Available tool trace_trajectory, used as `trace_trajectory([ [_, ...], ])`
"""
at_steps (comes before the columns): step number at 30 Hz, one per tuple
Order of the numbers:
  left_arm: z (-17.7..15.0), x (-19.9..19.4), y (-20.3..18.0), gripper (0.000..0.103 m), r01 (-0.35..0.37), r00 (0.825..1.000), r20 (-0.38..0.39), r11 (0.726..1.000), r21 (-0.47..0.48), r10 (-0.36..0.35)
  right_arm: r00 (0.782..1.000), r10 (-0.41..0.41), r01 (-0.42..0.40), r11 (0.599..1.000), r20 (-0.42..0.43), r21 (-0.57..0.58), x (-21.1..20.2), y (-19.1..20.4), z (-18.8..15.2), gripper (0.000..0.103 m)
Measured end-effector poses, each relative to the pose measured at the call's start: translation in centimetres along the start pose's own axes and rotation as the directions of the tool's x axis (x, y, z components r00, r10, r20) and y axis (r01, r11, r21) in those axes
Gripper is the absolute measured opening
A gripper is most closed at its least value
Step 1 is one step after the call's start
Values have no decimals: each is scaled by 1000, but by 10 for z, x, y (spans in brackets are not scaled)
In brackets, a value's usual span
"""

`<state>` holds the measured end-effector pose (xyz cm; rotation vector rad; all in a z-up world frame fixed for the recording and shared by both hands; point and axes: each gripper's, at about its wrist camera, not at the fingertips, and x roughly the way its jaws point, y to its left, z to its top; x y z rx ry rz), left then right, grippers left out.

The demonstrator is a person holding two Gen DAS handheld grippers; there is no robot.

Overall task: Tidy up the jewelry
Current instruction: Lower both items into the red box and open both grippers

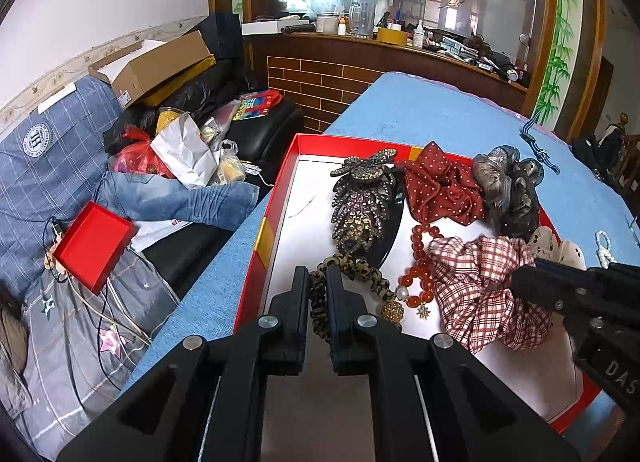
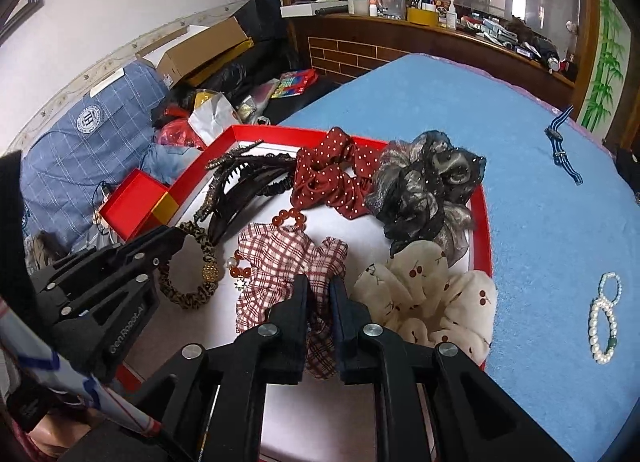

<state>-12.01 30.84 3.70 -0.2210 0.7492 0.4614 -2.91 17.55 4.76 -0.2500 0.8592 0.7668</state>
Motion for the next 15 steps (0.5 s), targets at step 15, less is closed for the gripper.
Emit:
trace_trajectory([
  [15,4,-19,-7,22,-24,999,47,1000,12,24,995,51,-56,996,85,63,-47,-18,4,19],
])
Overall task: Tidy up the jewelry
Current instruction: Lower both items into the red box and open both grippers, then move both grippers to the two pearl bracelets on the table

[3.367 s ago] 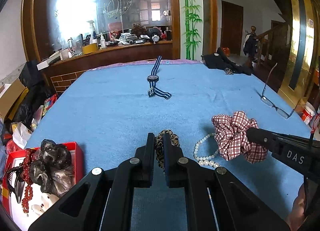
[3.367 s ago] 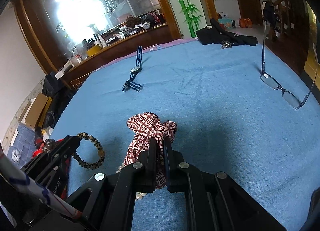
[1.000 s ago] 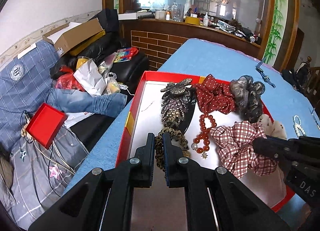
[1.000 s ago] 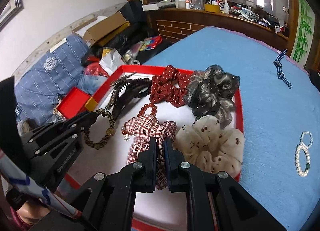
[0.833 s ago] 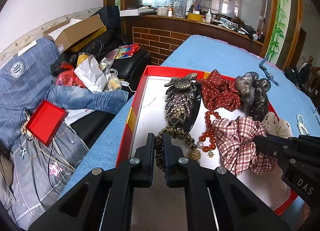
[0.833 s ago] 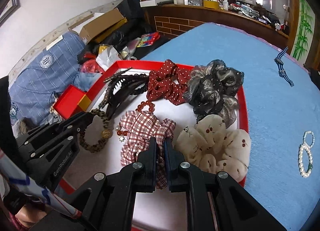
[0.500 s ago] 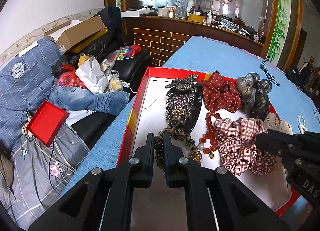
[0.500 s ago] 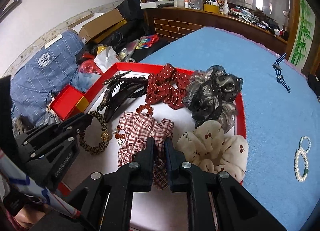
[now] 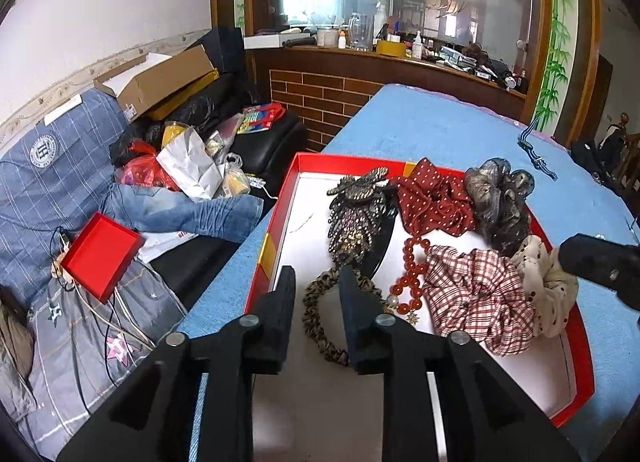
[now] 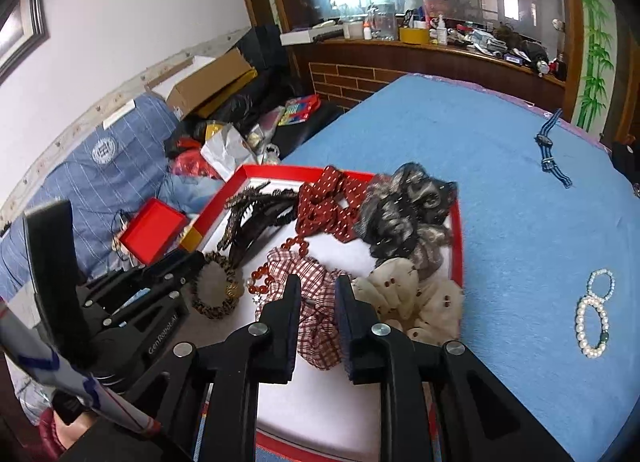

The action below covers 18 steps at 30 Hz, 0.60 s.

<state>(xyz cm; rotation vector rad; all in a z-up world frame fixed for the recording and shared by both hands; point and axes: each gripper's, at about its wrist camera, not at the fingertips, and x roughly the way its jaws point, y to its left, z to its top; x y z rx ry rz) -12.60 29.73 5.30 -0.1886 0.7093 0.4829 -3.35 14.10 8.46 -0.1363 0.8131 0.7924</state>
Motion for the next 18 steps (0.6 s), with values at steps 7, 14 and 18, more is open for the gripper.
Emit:
trace_trajectory([
  [7,7,-14,-13,22,-9,999,32,1000,28,9,999,-8,5,997,42,81,-28,-36,0,19],
  [14,12,-32,-36,22,-16,998,69,998,69,12,997,-42,28,983,71,183,-51,-85,-7,19],
  [18,13,-43,-48,23,-17,996,88,995,97,9,994,-71,51,972,81,231,-63,-108,-16,24],
])
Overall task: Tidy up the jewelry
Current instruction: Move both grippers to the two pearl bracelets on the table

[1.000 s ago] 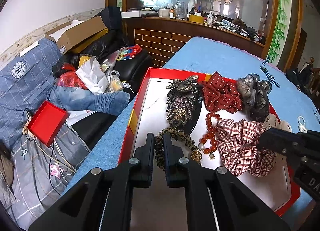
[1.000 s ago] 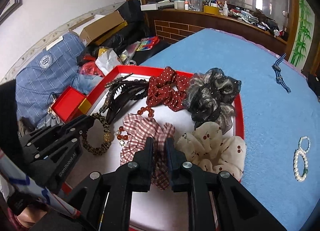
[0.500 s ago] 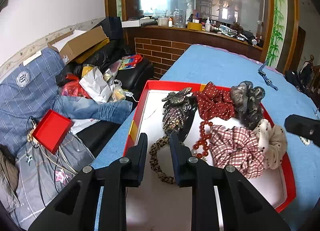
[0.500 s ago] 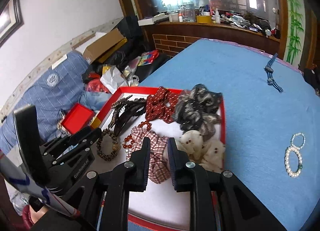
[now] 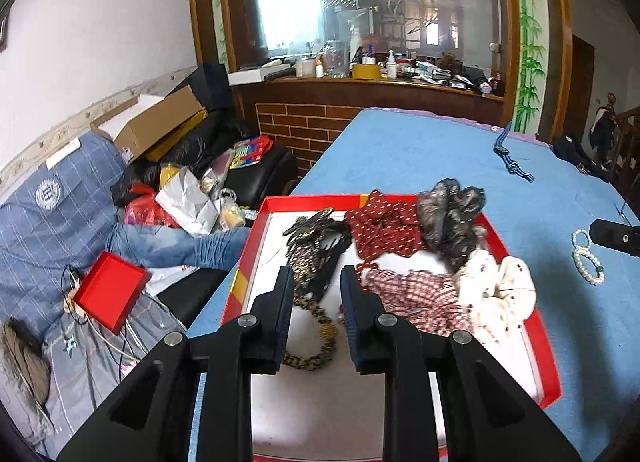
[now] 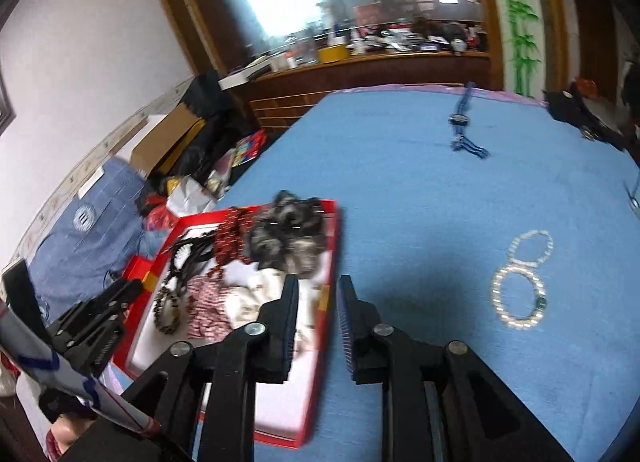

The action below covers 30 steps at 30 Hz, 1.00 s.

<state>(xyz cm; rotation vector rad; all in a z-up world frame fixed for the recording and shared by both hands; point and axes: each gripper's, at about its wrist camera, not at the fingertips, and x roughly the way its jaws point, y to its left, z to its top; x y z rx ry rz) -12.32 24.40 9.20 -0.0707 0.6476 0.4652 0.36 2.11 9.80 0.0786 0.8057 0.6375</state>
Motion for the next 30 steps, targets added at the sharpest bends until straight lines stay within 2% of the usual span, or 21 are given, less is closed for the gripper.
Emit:
trace_trajectory([
  [6,11,-16,-30,23,48,999,20,997,57,-49,998,-54,52,995,12,81,-15,-49,1,23],
  [9,20,-25,-55,23,116,993,14,989,94,-118,995,-92,88,986,22,143,-29,-84,4,23],
  [13,32,-30,-101,23,248,969,-42,958,141,-245,989,-144,135,969,31,209,-44,-125,3,23],
  [15,36,-28,-127,23,317,948,-91,935,160,-306,983,-179,165,954,33,251,-48,-148,1,23],
  [19,44,-10,-188,23,454,882,-229,873,179,-411,977,-212,201,931,3,306,-42,-190,-6,23],
  [21,46,7,-219,23,487,854,-303,854,181,-423,980,-201,189,918,-4,348,-35,-208,-13,23],
  [23,48,28,-253,23,532,813,-382,828,178,-440,982,-187,180,903,-21,390,-29,-222,-21,23],
  [25,47,49,-278,22,527,796,-440,833,165,-416,989,-146,137,894,-13,426,-30,-232,-24,23],
  [26,47,59,-290,22,543,775,-469,826,151,-423,989,-149,135,896,-1,422,-34,-234,-23,23],
  [27,46,67,-298,22,549,762,-493,823,145,-421,987,-159,142,898,7,417,-36,-234,-23,23],
  [30,41,93,-322,22,545,731,-558,828,132,-392,987,-159,138,896,16,421,-38,-236,-23,23],
])
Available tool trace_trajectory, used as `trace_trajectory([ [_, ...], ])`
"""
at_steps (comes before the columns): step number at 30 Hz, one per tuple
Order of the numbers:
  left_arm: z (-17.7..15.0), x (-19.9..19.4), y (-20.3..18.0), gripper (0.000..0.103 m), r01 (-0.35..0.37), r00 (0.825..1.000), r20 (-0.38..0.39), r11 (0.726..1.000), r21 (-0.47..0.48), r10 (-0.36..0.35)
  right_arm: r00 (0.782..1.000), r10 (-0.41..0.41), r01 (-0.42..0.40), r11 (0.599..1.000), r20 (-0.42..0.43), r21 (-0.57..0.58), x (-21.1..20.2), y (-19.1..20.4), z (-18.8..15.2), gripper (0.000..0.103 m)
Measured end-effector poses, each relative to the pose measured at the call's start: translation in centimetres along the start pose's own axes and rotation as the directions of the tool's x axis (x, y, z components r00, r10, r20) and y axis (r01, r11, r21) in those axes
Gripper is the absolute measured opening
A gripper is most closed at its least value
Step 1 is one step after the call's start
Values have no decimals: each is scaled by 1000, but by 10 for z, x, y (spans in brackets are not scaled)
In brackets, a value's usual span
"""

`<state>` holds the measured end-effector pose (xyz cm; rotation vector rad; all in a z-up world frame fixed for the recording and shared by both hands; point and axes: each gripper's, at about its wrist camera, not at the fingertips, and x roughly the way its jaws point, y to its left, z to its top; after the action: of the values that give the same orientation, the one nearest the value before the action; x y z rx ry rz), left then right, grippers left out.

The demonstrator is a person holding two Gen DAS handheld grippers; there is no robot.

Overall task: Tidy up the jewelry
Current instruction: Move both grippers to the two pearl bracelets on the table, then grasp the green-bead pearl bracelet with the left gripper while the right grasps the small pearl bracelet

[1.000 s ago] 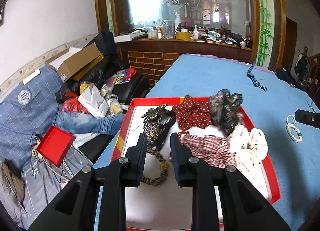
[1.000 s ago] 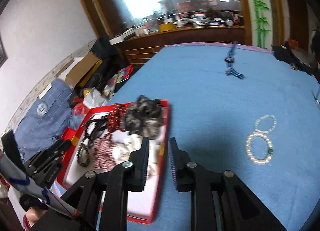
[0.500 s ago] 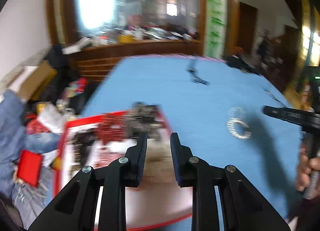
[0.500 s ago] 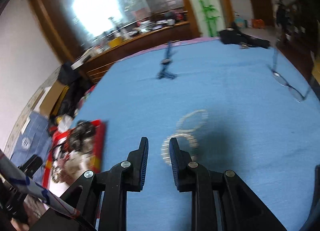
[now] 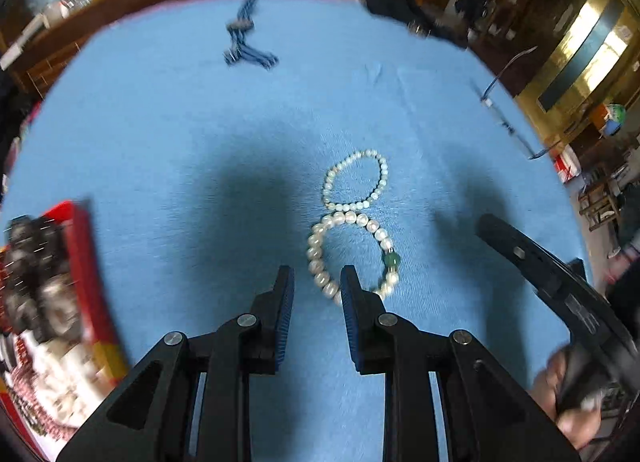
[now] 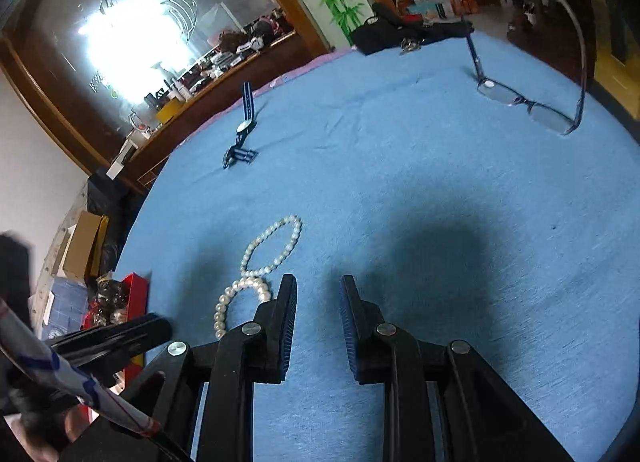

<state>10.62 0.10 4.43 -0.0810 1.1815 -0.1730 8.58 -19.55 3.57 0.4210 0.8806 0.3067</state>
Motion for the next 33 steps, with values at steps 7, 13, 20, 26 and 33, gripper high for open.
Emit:
trace_trajectory([
  [7,8,31,-11,21,-50,998,-40,999,12,50,1000,31,-31,999,3,-10,-3,3,-2,23],
  [13,2,28,-1,9,-61,998,15,998,11,61,1000,23,-23,1000,-8,-7,1,3,-3,23],
  [20,-21,17,19,9,-72,993,90,997,-14,73,994,11,-8,1000,-104,28,18,12,4,23],
  [26,-26,16,18,9,-84,987,138,996,10,82,977,-96,94,995,-190,-17,59,34,32,23],
  [33,-24,17,20,9,-70,986,154,997,19,66,953,-195,190,981,-231,-44,99,39,47,23],
])
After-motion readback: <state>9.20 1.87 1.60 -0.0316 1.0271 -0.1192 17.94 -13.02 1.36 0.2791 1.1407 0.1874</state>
